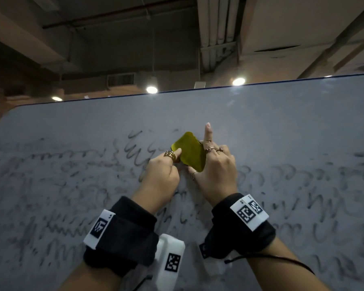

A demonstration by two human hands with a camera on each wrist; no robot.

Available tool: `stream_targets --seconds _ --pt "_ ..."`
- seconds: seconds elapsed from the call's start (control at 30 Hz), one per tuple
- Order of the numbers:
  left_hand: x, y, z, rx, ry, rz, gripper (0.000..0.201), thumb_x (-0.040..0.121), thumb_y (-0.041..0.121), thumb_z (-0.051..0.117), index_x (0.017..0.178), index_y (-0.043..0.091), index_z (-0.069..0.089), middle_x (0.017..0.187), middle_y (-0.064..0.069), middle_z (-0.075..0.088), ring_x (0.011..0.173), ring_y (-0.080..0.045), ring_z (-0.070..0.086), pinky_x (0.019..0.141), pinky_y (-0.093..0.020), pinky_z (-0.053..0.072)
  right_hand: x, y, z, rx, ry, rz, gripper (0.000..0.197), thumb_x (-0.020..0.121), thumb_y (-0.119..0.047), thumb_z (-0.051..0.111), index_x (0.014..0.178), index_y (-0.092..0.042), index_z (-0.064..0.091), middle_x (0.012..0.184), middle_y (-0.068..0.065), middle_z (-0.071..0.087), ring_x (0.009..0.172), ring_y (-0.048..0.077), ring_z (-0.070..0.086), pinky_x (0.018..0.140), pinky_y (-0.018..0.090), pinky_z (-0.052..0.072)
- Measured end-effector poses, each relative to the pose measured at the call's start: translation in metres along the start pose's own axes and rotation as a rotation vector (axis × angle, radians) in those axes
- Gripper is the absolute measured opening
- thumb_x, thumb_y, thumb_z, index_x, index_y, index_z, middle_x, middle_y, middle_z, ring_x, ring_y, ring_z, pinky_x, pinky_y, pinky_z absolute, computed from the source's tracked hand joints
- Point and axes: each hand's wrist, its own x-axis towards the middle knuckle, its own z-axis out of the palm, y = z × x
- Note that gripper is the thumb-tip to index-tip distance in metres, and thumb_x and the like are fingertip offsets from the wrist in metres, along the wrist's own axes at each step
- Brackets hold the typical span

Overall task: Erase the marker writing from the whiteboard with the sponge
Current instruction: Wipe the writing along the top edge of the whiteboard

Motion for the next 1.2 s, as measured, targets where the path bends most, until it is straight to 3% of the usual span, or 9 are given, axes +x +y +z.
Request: stream_targets --seconds 0.1,0.2,0.33,0.5,0.63,0.77,0.87,1.03,1.2 --pt "0.002 0.013 -0.003 0.031 0.015 -0.073 0.041 0.094 0.005 0.044 0.134 0.006 0.052 0.124 -0.016 0.06 0.108 -0.032 0.057 0.092 -0.029 0.041 0.009 0.002 -0.016 0.105 -0.086 -0.038 0.091 0.074 -0.038 0.06 0.146 -0.007 0.014 0.104 0.002 0.07 0.096 0.031 0.057 0.08 0.042 0.049" --pt "0.007 0.023 0.001 0.1 0.071 -0.101 0.043 0.098 0.028 0.044 0.136 0.007 0.051 0.13 -0.012 0.055 0.117 -0.024 0.052 0.096 -0.023 0.035 0.028 0.014 -0.036 0.211 -0.2 0.027 0.059 0.081 -0.032 0.048 0.139 -0.021 0.042 0.093 -0.005 0.071 0.103 0.024 0.052 0.093 0.042 0.042" --pt "0.018 0.035 0.015 0.184 0.169 -0.195 0.043 0.099 0.03 0.042 0.125 -0.003 0.055 0.126 -0.014 0.047 0.114 -0.03 0.049 0.096 -0.03 0.033 0.07 0.026 -0.042 0.129 -0.059 -0.04 0.049 0.078 -0.017 0.038 0.119 -0.016 0.065 0.104 0.01 0.069 0.099 0.034 0.053 0.09 0.037 0.04" --pt "0.025 0.049 0.046 0.333 0.097 -0.339 0.081 0.096 0.048 0.04 0.149 0.001 0.002 0.139 -0.015 0.018 0.129 -0.031 0.023 0.106 -0.038 0.027 0.118 0.017 -0.04 -0.09 -0.102 -0.121 0.05 0.083 -0.002 0.044 0.132 -0.012 0.053 0.139 0.012 0.044 0.128 0.032 0.037 0.105 0.033 0.028" --pt "0.027 0.038 0.046 0.392 0.081 -0.261 0.075 0.1 0.037 0.036 0.149 0.015 -0.016 0.151 -0.017 0.002 0.137 -0.034 0.011 0.111 -0.039 0.019 0.141 0.002 -0.022 -0.244 -0.194 -0.206 0.049 0.091 -0.01 0.041 0.14 -0.013 0.041 0.147 0.01 0.036 0.139 0.025 0.024 0.115 0.029 0.014" --pt "0.019 -0.001 0.029 0.476 0.104 -0.046 0.067 0.099 0.038 0.036 0.151 0.031 -0.007 0.148 -0.014 0.009 0.128 -0.032 0.02 0.109 -0.038 0.022 0.157 -0.01 -0.006 -0.368 -0.36 -0.128 0.052 0.099 -0.027 0.03 0.149 -0.015 0.018 0.146 0.005 0.036 0.138 0.024 0.024 0.117 0.038 0.008" --pt "0.017 -0.037 0.012 0.451 0.249 0.094 0.063 0.091 0.04 0.05 0.149 0.028 0.026 0.138 -0.02 0.032 0.114 -0.038 0.036 0.094 -0.048 0.041 0.164 -0.019 0.0 -0.421 -0.365 -0.101 0.046 0.099 -0.039 0.029 0.139 -0.017 0.038 0.136 0.004 0.046 0.129 0.025 0.035 0.11 0.04 0.017" --pt "0.027 -0.062 0.005 0.409 0.365 -0.006 0.06 0.086 0.045 0.045 0.141 0.021 0.04 0.115 -0.028 0.048 0.089 -0.041 0.051 0.072 -0.046 0.051 0.159 -0.019 0.012 -0.492 -0.319 -0.064 0.045 0.097 -0.043 0.03 0.129 -0.015 0.045 0.13 0.003 0.046 0.124 0.025 0.036 0.107 0.041 0.018" --pt "0.03 -0.046 0.024 0.351 0.312 0.011 0.059 0.091 0.051 0.037 0.14 0.019 0.046 0.121 -0.02 0.043 0.1 -0.032 0.04 0.081 -0.043 0.047 0.166 -0.024 0.009 -0.513 -0.371 -0.04 0.037 0.097 -0.038 0.033 0.127 -0.02 0.045 0.129 0.002 0.048 0.125 0.025 0.037 0.105 0.045 0.021"
